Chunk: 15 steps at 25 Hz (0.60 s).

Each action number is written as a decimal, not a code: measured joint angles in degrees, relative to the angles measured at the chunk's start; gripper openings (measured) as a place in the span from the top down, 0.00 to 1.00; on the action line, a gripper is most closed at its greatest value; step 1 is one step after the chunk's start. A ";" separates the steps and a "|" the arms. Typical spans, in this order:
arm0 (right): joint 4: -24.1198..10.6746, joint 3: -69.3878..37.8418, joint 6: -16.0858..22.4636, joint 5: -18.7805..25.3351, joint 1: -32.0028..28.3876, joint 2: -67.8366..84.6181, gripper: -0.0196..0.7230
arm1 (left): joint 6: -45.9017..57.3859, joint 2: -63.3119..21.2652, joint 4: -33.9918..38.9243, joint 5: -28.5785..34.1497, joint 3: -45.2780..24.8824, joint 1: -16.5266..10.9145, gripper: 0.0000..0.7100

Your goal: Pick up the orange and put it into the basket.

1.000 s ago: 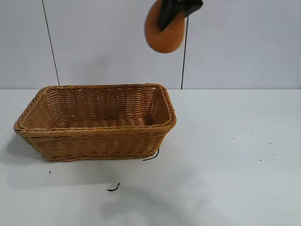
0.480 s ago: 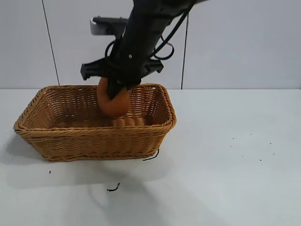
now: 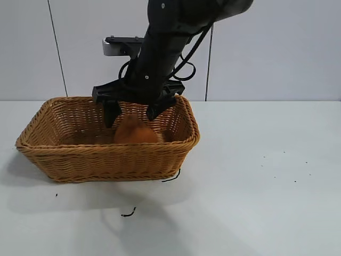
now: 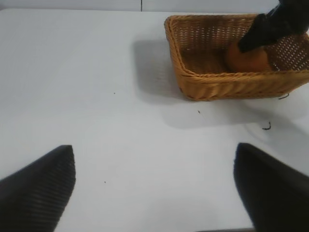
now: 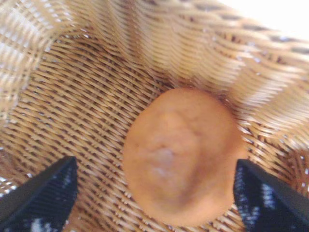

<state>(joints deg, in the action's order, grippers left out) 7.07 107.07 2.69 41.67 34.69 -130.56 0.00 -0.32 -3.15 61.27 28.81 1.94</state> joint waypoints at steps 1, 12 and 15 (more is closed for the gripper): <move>-0.60 1.56 0.00 2.10 0.00 0.13 0.10 | 0.00 0.00 0.00 0.00 0.00 0.00 0.10; -6.56 22.43 2.58 23.36 -5.90 1.30 0.09 | 0.00 0.00 0.00 0.00 0.00 0.00 0.10; -7.07 22.66 2.63 25.66 -10.33 1.30 0.09 | 0.00 0.00 0.00 0.00 0.00 0.00 0.10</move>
<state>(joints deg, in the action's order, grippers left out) 0.00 129.74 5.32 67.32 24.36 -129.26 0.00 -0.32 -3.15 61.27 28.81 1.94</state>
